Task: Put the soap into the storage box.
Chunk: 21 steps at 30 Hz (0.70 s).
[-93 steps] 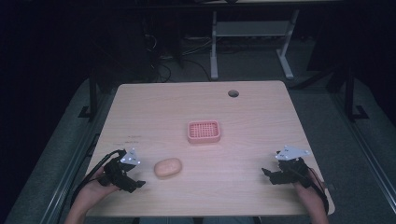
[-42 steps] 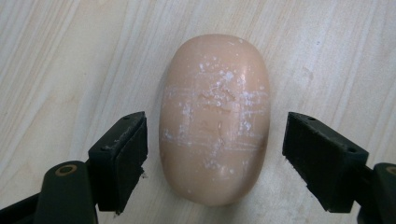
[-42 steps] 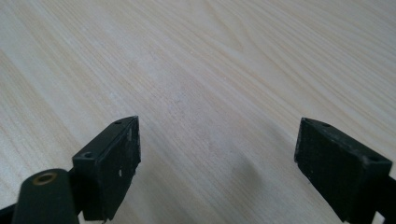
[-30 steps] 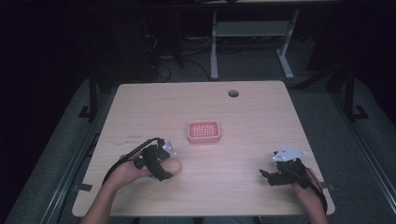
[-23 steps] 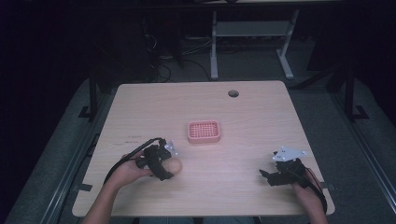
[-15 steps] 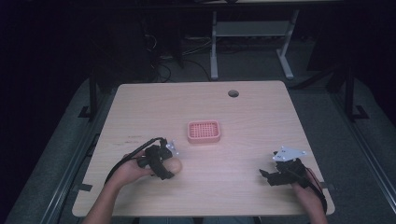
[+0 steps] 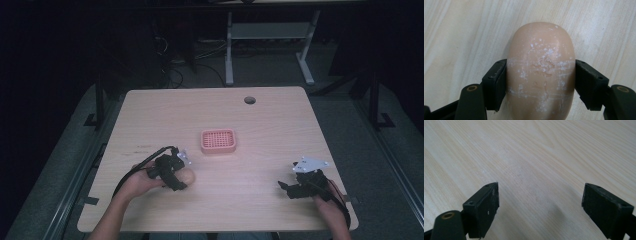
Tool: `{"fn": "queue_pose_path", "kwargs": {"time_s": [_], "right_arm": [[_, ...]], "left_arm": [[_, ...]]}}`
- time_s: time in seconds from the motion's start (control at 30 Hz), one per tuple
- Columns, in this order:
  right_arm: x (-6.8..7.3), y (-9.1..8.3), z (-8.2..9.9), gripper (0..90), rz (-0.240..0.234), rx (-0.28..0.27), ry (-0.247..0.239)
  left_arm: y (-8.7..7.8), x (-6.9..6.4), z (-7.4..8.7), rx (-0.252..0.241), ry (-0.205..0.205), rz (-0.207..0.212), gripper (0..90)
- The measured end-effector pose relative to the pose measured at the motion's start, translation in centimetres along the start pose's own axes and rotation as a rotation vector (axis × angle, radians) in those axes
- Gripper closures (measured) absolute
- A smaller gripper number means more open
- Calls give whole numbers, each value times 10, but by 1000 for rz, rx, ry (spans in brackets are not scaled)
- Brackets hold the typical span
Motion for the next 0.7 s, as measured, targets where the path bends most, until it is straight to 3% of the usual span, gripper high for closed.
{"fn": "queue_pose_path", "kwargs": {"time_s": [0.63, 0.67, 0.7], "right_arm": [[-2, 0, 0, 138, 3, 4, -15], [0, 0, 0, 138, -4, -1, 12], [0, 0, 0, 138, -5, 0, 10]], "left_arm": [[-6, 2, -10, -7, 17, -3, 321], [-6, 2, -11, -12, 10, -3, 321], [-6, 2, -12, -13, 11, -2, 321]]}}
Point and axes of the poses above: each handheld gripper's, and its own axes: y roughly forward along the jaws, z roughly out of its underside, x roughly to its left, the point moved 7 cm from there along y, roughly forward along the jaws, and after that the axes turned 5 degrees about y, right-handed, at the moved point
